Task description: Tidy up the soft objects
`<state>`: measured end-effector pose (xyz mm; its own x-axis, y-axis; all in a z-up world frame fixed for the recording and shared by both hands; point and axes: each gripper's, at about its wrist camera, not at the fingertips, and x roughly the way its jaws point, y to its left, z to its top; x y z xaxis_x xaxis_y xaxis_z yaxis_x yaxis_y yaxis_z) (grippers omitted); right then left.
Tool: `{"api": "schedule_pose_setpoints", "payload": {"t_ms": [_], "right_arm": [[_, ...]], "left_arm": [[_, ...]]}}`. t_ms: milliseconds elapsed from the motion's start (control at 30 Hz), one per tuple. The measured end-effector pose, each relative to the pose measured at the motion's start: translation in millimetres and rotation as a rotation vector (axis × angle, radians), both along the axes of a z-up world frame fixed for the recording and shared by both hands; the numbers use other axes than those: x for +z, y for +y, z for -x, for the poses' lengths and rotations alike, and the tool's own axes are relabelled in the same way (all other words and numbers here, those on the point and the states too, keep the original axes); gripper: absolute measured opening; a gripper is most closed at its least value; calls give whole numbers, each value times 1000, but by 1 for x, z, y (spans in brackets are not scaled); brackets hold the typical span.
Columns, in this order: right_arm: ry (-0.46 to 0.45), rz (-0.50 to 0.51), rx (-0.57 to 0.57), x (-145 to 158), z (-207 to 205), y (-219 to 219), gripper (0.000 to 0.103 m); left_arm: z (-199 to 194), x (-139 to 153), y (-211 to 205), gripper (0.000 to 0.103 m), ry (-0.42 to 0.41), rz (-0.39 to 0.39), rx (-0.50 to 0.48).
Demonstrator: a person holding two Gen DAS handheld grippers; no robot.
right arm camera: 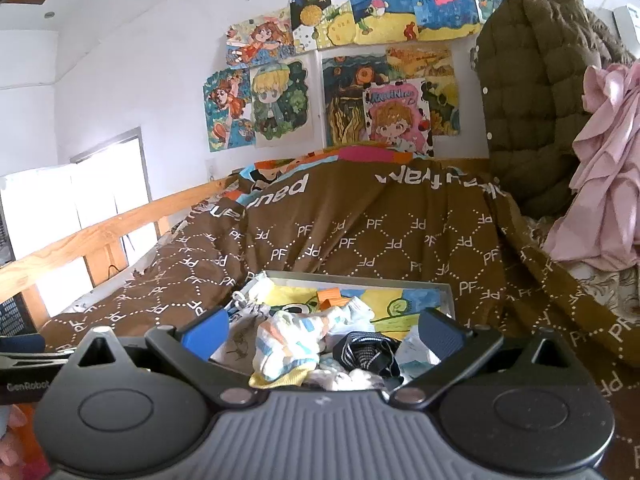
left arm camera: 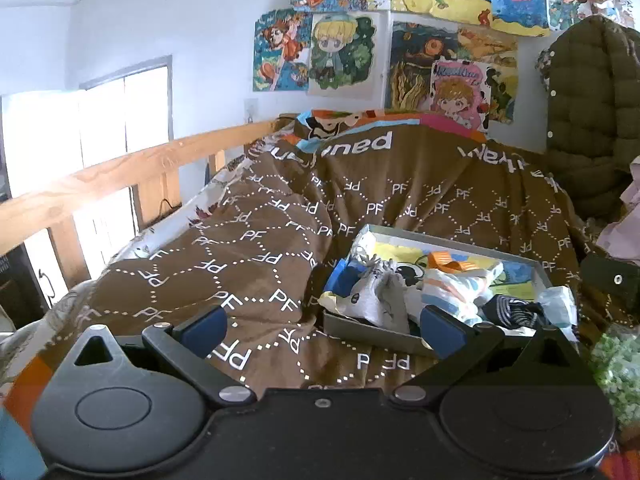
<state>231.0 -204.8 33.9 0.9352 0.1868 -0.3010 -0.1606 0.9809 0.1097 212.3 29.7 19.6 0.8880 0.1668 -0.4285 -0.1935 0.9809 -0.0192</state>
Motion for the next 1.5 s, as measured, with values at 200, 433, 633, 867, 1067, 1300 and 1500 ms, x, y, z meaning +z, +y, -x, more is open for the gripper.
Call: {"api": "schedule_pose_setpoints", "payload": {"t_ms": [200, 433, 633, 867, 1067, 1300, 1500], "right_arm": [[-13, 12, -11, 4, 30, -4, 103], [-37, 10, -37, 7, 53, -4, 103], [-54, 10, -47, 4, 68, -3, 103], [-71, 24, -64, -9, 88, -6, 103], [-64, 34, -93, -24, 105, -14, 103], [-54, 44, -111, -45, 119, -20, 103], [-2, 23, -122, -65, 128, -27, 103]], "left_arm": [[32, 5, -12, 102, -18, 14, -18], [50, 1, -14, 102, -40, 47, -31], [60, -3, -10, 102, -56, 43, -24], [76, -7, -7, 102, -99, 69, -45], [87, -14, -17, 102, -99, 49, -87], [89, -24, -25, 102, -56, 53, -102], [91, -35, -28, 102, -4, 47, -109]]}}
